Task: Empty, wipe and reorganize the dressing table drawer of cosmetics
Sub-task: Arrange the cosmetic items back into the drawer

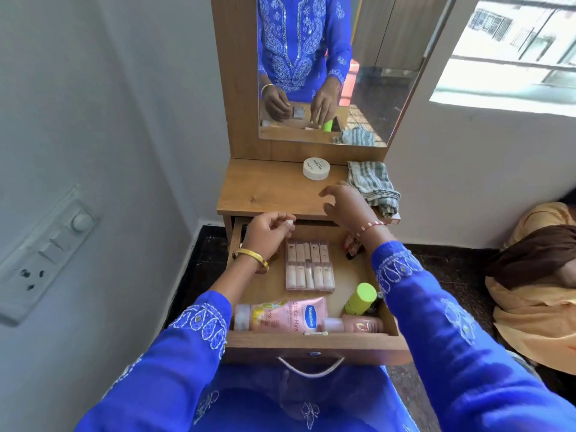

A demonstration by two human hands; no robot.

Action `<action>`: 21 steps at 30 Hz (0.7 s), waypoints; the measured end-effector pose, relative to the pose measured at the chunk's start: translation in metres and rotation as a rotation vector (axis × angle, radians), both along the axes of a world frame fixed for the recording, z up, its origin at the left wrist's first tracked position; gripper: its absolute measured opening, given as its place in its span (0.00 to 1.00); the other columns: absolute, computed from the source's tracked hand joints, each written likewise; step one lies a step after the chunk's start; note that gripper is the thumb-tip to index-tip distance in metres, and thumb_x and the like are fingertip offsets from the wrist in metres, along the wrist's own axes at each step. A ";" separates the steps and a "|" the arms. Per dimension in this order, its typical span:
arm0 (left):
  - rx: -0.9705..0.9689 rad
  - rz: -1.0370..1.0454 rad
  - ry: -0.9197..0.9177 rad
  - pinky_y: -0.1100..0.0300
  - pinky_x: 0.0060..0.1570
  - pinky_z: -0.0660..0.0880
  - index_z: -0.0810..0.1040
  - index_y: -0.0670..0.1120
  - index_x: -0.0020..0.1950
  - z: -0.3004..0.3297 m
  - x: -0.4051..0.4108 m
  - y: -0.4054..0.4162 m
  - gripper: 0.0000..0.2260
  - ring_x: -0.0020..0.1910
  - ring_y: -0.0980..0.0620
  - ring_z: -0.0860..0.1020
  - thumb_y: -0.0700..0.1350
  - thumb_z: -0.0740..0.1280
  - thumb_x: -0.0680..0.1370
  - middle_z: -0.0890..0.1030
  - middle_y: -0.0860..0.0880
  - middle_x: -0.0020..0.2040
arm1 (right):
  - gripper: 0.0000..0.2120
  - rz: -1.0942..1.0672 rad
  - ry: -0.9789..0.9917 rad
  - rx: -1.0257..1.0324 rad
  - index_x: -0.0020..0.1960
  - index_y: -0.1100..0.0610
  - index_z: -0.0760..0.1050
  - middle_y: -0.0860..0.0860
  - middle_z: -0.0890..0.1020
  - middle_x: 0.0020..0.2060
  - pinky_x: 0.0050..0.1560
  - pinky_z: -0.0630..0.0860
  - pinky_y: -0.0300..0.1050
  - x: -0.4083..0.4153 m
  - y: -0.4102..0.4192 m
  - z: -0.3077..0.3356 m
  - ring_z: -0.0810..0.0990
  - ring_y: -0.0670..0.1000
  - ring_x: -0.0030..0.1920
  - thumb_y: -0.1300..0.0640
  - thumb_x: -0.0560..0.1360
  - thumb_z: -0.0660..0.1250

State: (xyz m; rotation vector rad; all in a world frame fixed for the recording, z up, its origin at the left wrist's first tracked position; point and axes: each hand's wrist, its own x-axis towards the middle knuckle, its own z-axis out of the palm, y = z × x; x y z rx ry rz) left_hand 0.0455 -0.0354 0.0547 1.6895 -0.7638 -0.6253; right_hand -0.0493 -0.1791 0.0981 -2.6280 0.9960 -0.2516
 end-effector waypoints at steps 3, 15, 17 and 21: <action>-0.024 0.035 0.033 0.76 0.33 0.73 0.78 0.39 0.52 0.013 0.011 -0.013 0.08 0.36 0.57 0.77 0.37 0.61 0.78 0.79 0.50 0.38 | 0.22 0.030 0.073 -0.004 0.69 0.60 0.65 0.57 0.66 0.70 0.66 0.67 0.49 0.035 -0.018 -0.003 0.70 0.59 0.66 0.62 0.75 0.61; -0.060 0.100 0.180 0.63 0.43 0.76 0.78 0.45 0.48 0.011 0.018 -0.015 0.07 0.38 0.56 0.79 0.39 0.61 0.78 0.81 0.52 0.39 | 0.18 -0.047 -0.116 -0.018 0.63 0.61 0.70 0.57 0.69 0.64 0.57 0.72 0.50 0.045 -0.024 -0.033 0.75 0.59 0.58 0.56 0.76 0.64; -0.065 0.108 0.198 0.62 0.44 0.76 0.78 0.46 0.47 0.008 0.014 -0.014 0.07 0.37 0.56 0.78 0.38 0.61 0.78 0.80 0.51 0.39 | 0.14 -0.087 -0.245 -0.039 0.56 0.62 0.73 0.57 0.71 0.58 0.49 0.72 0.46 0.035 -0.014 -0.038 0.77 0.58 0.51 0.56 0.73 0.67; -0.059 0.109 0.229 0.59 0.47 0.76 0.78 0.48 0.44 0.007 0.008 -0.011 0.08 0.38 0.55 0.78 0.39 0.61 0.78 0.80 0.51 0.38 | 0.25 -0.258 -0.309 0.043 0.60 0.61 0.68 0.58 0.69 0.60 0.50 0.72 0.46 0.033 -0.008 -0.039 0.76 0.59 0.53 0.52 0.69 0.73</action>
